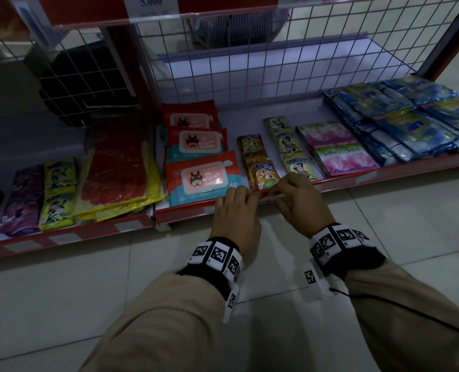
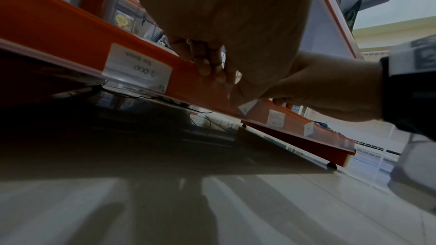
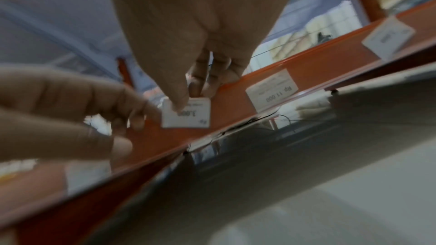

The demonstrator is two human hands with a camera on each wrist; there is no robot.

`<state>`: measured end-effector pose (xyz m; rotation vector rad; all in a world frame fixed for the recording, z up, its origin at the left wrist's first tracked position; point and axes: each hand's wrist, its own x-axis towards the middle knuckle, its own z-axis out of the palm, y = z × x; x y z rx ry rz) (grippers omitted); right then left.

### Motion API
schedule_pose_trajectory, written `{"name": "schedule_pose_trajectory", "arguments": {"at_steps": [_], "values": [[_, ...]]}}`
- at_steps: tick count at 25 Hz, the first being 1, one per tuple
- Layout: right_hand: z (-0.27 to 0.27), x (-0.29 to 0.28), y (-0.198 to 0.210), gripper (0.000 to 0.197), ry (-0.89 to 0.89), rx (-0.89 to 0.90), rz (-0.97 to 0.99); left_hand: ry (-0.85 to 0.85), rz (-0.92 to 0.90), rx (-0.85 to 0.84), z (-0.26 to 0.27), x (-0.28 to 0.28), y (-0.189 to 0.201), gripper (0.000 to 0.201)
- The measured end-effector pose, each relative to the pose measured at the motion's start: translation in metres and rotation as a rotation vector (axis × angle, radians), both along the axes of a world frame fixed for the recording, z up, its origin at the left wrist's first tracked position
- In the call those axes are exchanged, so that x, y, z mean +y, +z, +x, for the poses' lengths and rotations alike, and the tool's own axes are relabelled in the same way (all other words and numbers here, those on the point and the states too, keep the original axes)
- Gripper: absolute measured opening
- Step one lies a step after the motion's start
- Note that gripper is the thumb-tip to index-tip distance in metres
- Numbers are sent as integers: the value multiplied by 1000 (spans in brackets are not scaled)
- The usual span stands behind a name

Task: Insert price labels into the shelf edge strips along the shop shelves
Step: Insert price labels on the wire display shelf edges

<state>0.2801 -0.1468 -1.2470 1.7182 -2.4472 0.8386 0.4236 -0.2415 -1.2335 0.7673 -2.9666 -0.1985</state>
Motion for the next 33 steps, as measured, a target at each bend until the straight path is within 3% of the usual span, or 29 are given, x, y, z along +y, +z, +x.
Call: {"name": "schedule_pose_trajectory", "arguments": {"at_steps": [4,7,10,12,17,22,27,33], "values": [[-6,-2,5,11,-166,-524,-252,7,113,120,0,-7,-1,38],[1,-6,9,22,-172,-908,-342,71,238,211,-4,-7,-1,43],[10,-6,7,26,-97,-1041,-315,91,238,236,-5,-8,1,36],[13,-5,6,26,-64,-981,-277,98,199,205,-6,-8,1,28],[2,0,12,15,9,-460,-145,112,142,157,-6,-4,3,23],[-16,4,15,9,-83,-339,-188,110,173,202,-6,-3,2,23],[-14,5,12,10,-81,-90,-89,77,138,186,-5,-1,0,32],[-7,10,6,25,-76,2,47,57,26,64,-9,0,-1,32]]}}
